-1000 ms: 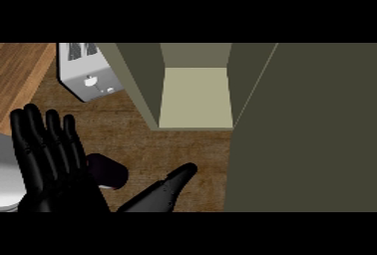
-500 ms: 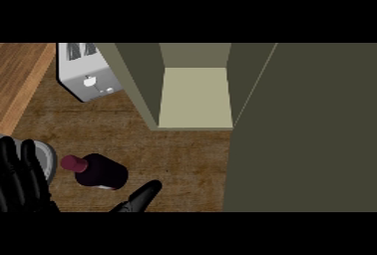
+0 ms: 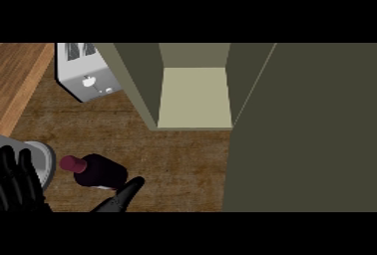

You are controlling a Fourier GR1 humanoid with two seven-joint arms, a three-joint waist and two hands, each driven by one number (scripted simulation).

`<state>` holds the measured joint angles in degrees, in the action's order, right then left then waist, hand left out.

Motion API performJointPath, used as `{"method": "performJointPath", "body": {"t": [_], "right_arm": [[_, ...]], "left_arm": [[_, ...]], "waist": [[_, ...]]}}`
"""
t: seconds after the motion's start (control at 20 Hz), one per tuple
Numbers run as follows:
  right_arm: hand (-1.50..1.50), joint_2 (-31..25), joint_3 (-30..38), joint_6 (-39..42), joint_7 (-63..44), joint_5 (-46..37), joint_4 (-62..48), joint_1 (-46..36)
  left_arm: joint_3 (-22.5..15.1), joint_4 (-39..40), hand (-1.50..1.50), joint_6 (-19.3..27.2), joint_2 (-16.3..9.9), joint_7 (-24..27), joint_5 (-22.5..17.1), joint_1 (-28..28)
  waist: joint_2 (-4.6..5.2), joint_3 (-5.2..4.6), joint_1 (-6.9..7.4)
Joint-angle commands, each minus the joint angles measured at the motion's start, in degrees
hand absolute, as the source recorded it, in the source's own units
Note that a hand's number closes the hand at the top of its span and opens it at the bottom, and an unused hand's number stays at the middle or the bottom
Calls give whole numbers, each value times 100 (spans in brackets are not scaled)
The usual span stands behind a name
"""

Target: Pick up the wine, place it into the cabinet and close the cabinet

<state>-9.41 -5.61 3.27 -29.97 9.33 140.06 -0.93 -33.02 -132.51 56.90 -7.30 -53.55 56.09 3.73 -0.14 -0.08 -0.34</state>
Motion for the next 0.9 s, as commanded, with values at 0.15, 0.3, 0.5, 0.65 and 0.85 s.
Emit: {"method": "performJointPath", "body": {"t": [0.15, 0.3, 0.5, 0.65, 0.85], "right_arm": [[-150, -22, 67, -91, -579, 309, 742, -105], [-150, -8, 179, 254, -130, 633, 996, 694], [-150, 101, 4, 107, -288, 372, 940, 479], [-150, 66, 26, -11, -515, 350, 876, 101], [-150, 59, 164, -155, -657, 344, 726, -296]], "left_arm": [[-26, -76, -150, 875, -579, 335, -1394, 409], [-56, 93, -150, 1227, -785, 711, -1750, 633], [-145, 429, -150, 1800, -1070, 1378, -2557, 626], [59, 850, -150, 1975, -1240, 1813, -3190, 408], [66, 1005, -150, 2181, -1463, 2540, -3683, 578]], "waist": [[-1, -9, -2], [-16, -3, -71], [-18, -19, -65], [-6, -28, -50], [-10, -30, 15]]}}
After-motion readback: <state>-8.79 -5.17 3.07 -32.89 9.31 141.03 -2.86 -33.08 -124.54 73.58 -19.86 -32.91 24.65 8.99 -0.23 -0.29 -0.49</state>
